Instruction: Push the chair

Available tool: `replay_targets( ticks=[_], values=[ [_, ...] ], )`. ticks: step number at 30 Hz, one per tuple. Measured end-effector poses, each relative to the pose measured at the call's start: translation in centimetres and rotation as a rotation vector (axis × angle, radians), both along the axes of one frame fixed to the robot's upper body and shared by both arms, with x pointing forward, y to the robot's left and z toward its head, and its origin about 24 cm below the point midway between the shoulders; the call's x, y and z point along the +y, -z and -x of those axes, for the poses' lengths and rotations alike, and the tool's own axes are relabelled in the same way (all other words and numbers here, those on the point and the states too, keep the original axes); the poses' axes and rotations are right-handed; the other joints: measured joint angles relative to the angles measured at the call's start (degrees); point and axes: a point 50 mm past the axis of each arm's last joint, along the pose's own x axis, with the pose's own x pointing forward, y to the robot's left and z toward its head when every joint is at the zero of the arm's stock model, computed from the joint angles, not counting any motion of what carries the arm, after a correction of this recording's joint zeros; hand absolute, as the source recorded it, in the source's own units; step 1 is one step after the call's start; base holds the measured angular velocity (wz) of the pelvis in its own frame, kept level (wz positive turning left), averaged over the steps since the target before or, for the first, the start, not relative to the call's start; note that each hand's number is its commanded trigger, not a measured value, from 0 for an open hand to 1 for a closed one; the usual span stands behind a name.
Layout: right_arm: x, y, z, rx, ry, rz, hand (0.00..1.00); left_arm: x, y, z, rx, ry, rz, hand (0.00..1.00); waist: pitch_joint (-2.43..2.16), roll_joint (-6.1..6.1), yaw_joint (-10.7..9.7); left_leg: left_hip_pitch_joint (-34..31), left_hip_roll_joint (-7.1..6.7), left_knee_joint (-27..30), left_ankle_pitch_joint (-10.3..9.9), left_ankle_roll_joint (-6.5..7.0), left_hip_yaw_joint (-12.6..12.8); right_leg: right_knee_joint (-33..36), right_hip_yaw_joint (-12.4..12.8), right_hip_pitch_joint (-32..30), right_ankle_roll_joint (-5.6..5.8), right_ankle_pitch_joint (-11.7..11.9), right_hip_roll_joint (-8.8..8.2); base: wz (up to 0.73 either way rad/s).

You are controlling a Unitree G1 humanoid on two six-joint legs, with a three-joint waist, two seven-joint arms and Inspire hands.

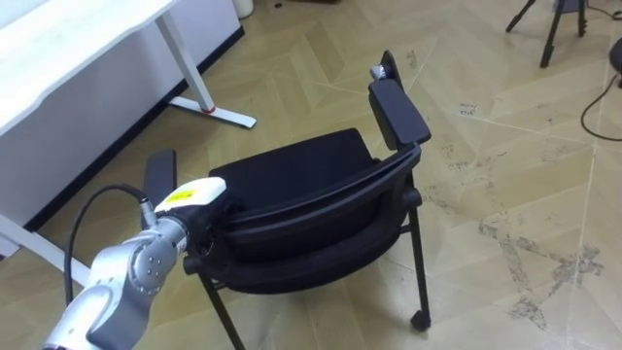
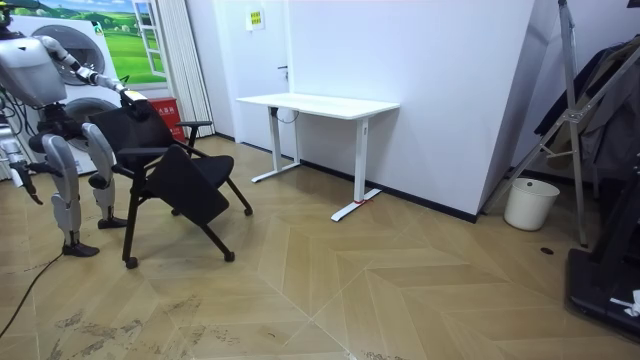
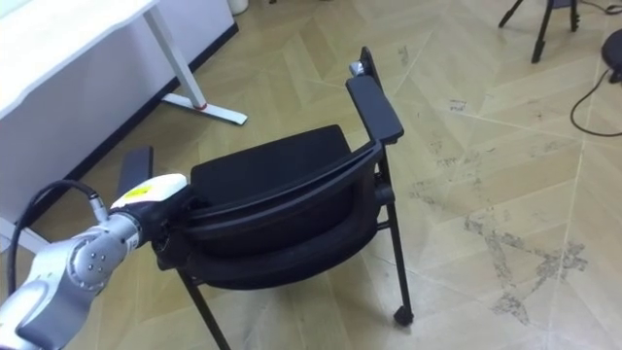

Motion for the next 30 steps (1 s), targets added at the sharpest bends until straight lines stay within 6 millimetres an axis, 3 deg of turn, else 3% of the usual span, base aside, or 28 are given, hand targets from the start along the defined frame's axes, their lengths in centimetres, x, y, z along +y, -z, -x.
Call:
replay_targets(
  ticks=[7, 12, 16, 21, 23, 26, 30],
  values=[
    [-1.3, -0.4, 1.0, 0.005, 0.083, 0.053, 0.00, 0.1, -0.3, 0.0, -0.014, 0.003, -0.005, 1.00, 0.13, -0.60, -0.30, -0.11, 0.00, -0.01, 0.01, 0.01, 0.01, -0.05, -0.06, -0.10, 0.06, -0.04, -0.04, 0.00],
    [-2.9, -1.4, 0.5, 0.000, 0.063, 0.184, 0.00, 0.4, -0.8, 0.1, -0.031, 0.010, -0.021, 1.00, 0.00, -2.44, -0.27, -0.50, -0.03, 0.12, 0.01, 0.02, 0.04, 0.13, -0.14, -0.20, 0.13, -0.11, -0.08, 0.00],
    [-4.6, -3.6, -2.9, -0.091, -0.038, 0.370, 0.00, 0.6, -1.3, 0.0, -0.049, 0.016, -0.033, 1.00, -0.11, -3.56, -0.12, -1.07, -0.03, 0.52, 0.06, 0.10, 0.15, 0.29, 0.11, -0.98, 0.11, -0.04, -0.06, 0.00],
    [-5.5, -7.3, -7.2, -0.220, -0.238, 0.625, 0.00, 0.5, -1.3, 0.0, -0.065, 0.019, -0.030, 1.00, -0.11, -3.64, 0.41, -1.31, -0.02, 0.47, 0.06, 0.10, 0.14, 0.88, 0.20, -1.42, 0.11, -0.04, -0.04, 0.00],
    [-5.1, -9.6, -9.7, -0.325, -0.317, 0.730, 0.00, 0.4, -1.6, -0.1, -0.084, 0.028, -0.033, 1.00, -0.14, -3.71, 0.85, -2.00, -0.06, 0.51, 0.17, 0.28, 0.16, 1.90, 0.23, -2.34, 0.10, -0.07, -0.14, 0.00],
    [-4.2, -12.3, -11.9, -0.423, -0.438, 0.863, 0.00, 0.2, -1.8, -0.2, -0.099, 0.038, -0.029, 1.00, 0.11, -4.12, 1.59, -1.98, -0.05, 0.51, 0.23, 0.36, 0.34, 1.94, 0.35, -2.67, 0.10, -0.08, -0.13, -0.01],
    [-2.4, -14.8, -14.3, -0.510, -0.606, 1.017, 0.00, 0.0, -1.8, -0.3, -0.116, 0.049, -0.024, 1.00, 0.01, -4.28, 2.70, -2.03, -0.02, 0.42, 0.23, 0.36, 1.31, 2.15, 1.21, -3.15, 0.10, -0.08, -0.12, -0.10]
  ],
)
